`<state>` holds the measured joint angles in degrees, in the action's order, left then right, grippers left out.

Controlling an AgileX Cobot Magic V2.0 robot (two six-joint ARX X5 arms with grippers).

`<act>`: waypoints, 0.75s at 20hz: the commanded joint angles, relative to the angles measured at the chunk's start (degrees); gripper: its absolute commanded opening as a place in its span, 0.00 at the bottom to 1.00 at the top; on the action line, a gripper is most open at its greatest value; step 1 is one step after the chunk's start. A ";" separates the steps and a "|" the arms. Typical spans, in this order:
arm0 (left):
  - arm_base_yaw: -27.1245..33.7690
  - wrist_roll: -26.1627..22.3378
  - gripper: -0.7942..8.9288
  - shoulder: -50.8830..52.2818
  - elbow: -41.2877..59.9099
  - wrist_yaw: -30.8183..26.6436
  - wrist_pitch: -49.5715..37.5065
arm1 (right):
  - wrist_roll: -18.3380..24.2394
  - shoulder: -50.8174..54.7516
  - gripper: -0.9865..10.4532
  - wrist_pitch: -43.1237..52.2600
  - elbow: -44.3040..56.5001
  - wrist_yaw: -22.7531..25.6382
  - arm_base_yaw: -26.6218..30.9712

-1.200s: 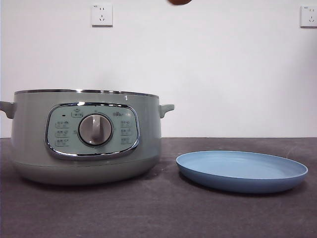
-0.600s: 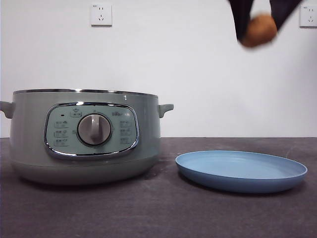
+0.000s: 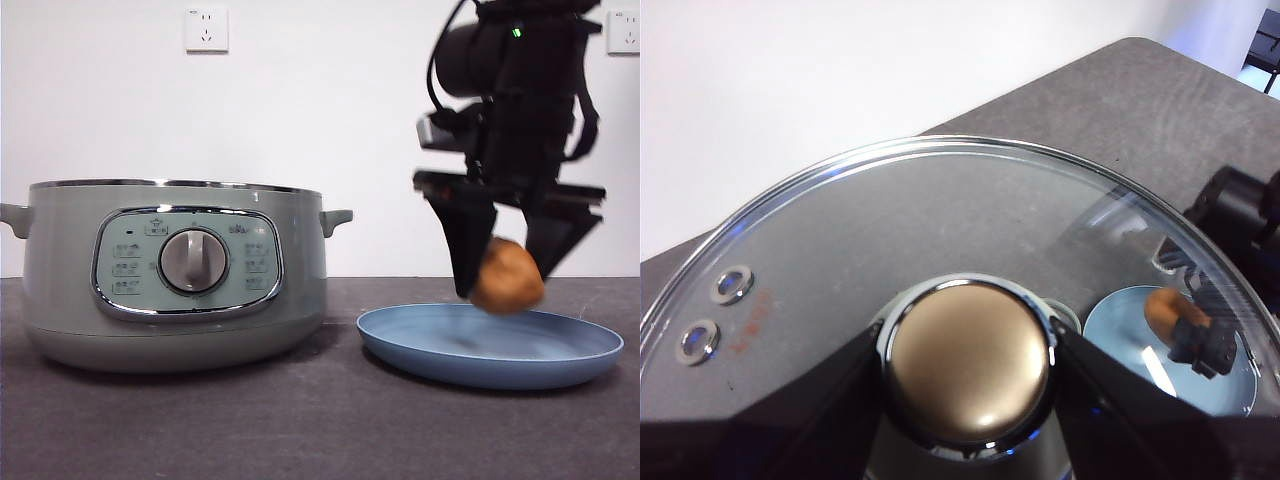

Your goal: Take the potato out from the steamer,put the potato on the plate,close the lid

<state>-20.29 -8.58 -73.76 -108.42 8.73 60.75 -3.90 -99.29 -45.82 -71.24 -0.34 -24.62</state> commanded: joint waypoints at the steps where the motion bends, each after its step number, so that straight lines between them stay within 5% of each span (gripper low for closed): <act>1: 0.02 -0.68 0.07 0.52 -0.81 0.52 -2.14 | -0.74 -0.48 0.08 2.54 3.10 -3.61 0.24; 12: 0.02 -0.70 0.07 0.52 -0.81 0.57 0.68 | 0.11 -5.11 0.08 6.47 4.81 -5.53 0.28; 14: 0.02 -0.70 0.07 0.52 -0.81 0.57 0.63 | -0.24 -4.72 0.19 6.67 4.76 -5.53 0.28; 15: 0.02 -0.70 0.07 0.52 -0.81 0.57 0.61 | -0.66 -4.57 0.33 6.51 4.72 -5.29 0.31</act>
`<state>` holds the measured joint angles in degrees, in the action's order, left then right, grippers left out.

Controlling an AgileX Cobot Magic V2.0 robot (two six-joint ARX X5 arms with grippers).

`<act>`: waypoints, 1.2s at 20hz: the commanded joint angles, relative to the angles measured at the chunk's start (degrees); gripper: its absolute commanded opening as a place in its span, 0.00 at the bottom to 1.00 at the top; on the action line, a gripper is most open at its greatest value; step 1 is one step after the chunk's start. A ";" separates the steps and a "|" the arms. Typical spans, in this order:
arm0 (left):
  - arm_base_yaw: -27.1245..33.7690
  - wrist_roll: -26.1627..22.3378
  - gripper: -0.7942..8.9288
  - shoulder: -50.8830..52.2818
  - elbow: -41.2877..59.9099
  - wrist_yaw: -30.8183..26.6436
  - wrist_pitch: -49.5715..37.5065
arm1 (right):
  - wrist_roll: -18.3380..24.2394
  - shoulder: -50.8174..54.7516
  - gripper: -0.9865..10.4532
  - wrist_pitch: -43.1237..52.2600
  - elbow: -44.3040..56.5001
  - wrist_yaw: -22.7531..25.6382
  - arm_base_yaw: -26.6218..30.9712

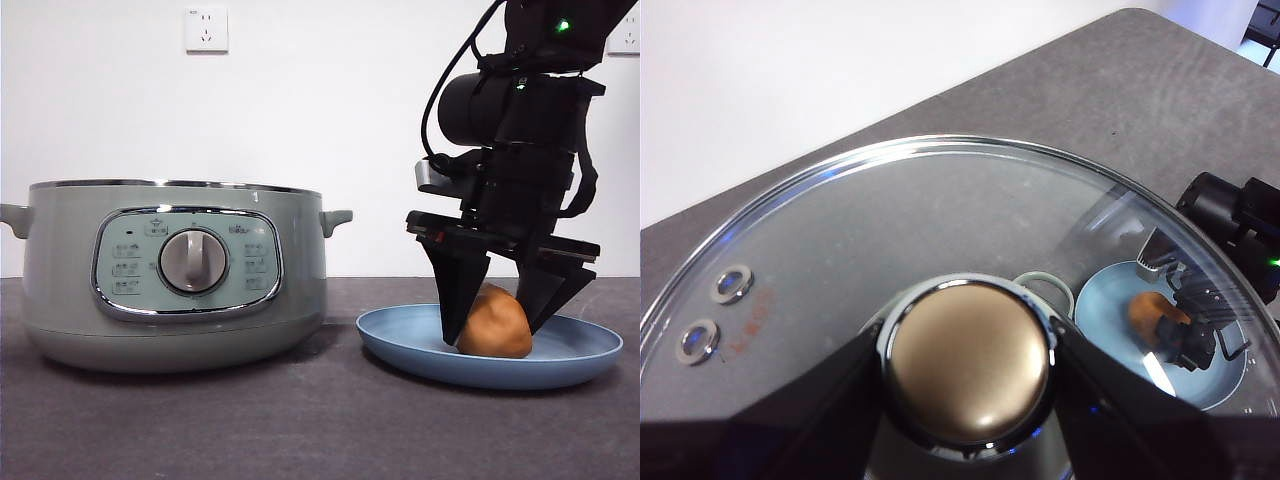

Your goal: Take the potato out from the steamer,put the potato on the plate,close the lid

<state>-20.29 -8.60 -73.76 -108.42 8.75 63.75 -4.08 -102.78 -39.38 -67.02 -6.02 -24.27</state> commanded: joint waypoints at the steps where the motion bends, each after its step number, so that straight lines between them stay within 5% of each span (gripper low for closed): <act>1: 0.02 -0.68 0.07 0.52 -0.81 0.55 -2.40 | -0.48 -0.85 0.44 -0.17 0.48 0.39 -0.02; 7: 0.02 -0.68 0.07 0.52 -0.81 0.52 -3.43 | -0.46 4.83 0.48 -0.83 0.11 0.35 0.17; 19: 0.02 -1.77 0.07 -3.82 -0.17 0.55 -9.70 | -2.36 35.54 0.47 -4.13 0.09 0.37 0.22; 24: -0.35 -0.31 0.07 -5.01 9.92 0.81 -17.99 | -2.56 42.32 0.47 -5.57 0.09 0.61 0.28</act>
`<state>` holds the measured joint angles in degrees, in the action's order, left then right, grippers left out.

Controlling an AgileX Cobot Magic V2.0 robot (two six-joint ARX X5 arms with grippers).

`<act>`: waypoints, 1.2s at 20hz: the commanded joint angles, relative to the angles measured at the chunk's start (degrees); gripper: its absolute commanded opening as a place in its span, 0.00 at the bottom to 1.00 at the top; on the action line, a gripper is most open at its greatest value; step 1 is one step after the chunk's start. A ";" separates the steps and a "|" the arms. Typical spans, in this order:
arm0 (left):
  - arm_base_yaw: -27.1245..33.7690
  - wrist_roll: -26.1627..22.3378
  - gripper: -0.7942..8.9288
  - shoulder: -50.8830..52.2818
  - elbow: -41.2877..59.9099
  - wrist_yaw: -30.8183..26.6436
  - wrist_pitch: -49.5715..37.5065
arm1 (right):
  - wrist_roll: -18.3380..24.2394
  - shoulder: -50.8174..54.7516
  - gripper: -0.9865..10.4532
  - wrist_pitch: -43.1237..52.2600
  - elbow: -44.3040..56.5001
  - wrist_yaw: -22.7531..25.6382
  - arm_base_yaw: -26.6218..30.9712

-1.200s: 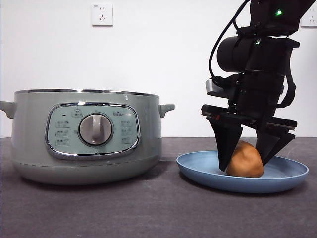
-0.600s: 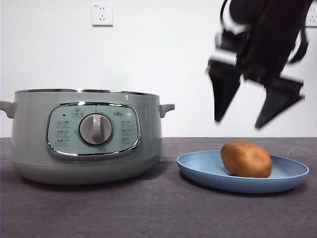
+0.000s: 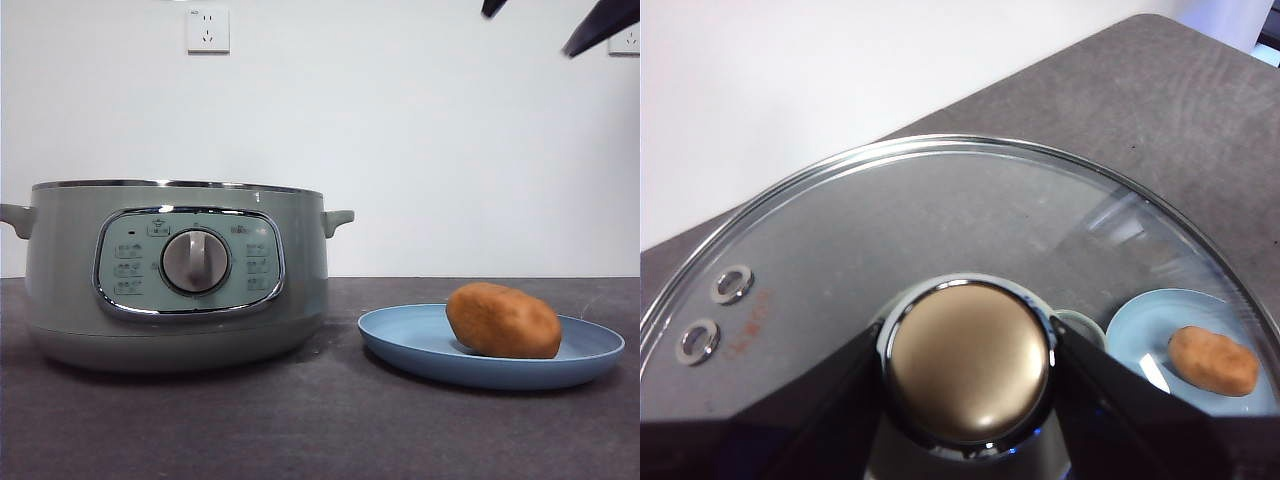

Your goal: Take the potato out from the steamer,put the potato on the plate,close the lid

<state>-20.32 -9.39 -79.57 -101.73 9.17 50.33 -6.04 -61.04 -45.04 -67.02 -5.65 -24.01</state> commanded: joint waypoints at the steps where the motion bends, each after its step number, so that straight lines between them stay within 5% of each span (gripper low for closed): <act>1: -0.37 0.74 0.07 0.81 6.67 0.35 -6.86 | -0.59 1.01 0.47 -0.15 0.09 0.24 0.07; 6: -0.37 2.05 0.07 0.92 21.00 0.02 -18.97 | -0.61 1.31 0.47 -0.63 0.11 0.24 0.07; 24: -1.07 5.03 0.07 0.90 40.19 1.60 -35.12 | -1.03 1.31 0.47 -0.46 0.11 0.24 0.07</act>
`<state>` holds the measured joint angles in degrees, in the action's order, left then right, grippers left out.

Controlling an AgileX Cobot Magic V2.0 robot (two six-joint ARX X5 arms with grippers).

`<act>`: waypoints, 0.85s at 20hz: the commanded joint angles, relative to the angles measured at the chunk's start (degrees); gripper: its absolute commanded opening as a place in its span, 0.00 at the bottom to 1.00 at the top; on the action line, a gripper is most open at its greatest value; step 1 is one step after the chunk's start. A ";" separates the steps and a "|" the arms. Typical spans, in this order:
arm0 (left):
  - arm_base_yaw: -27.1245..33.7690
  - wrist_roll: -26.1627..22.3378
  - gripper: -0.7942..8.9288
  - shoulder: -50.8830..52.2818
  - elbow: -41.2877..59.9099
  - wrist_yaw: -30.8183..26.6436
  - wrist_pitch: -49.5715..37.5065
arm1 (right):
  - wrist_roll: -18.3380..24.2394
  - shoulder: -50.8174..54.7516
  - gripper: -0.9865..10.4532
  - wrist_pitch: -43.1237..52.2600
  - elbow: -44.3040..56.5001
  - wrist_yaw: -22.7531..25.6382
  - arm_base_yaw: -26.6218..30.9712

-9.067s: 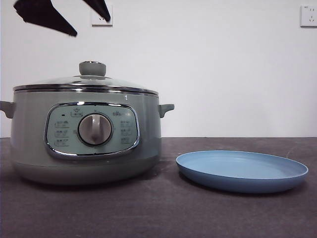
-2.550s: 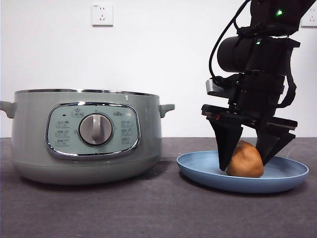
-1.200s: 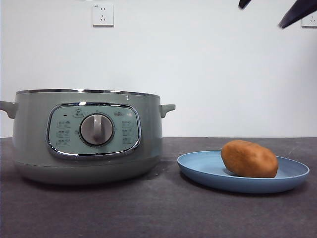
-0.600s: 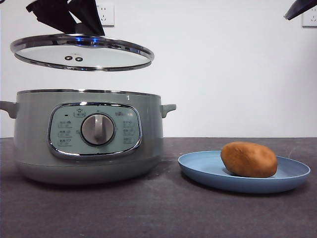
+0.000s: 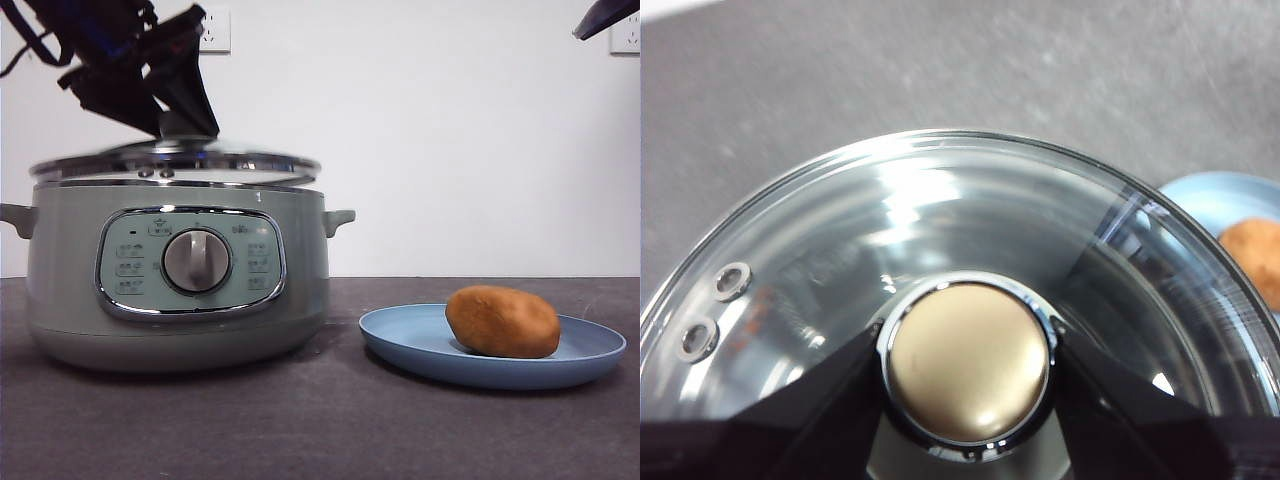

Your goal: Take the potato out from the steamer,put the potato on the plate,close the lid

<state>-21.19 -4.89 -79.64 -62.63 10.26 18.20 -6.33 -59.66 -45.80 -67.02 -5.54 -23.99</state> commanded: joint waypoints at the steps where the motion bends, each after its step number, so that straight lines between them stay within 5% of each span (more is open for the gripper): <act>1: -0.20 0.52 0.07 0.96 2.23 0.48 -3.54 | -0.74 -0.07 0.47 0.33 0.11 0.13 0.04; 14: -0.63 1.33 0.08 -0.94 4.83 -3.43 -5.20 | -0.74 -0.07 0.47 0.04 0.11 -0.13 0.04; 17: -0.63 2.95 0.41 -0.90 4.04 -0.83 -4.22 | -0.72 -0.07 0.47 -0.15 0.09 -0.13 0.04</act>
<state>-21.87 -4.38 -79.50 -58.96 8.38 13.13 -6.66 -59.66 -46.11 -67.02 -5.61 -23.99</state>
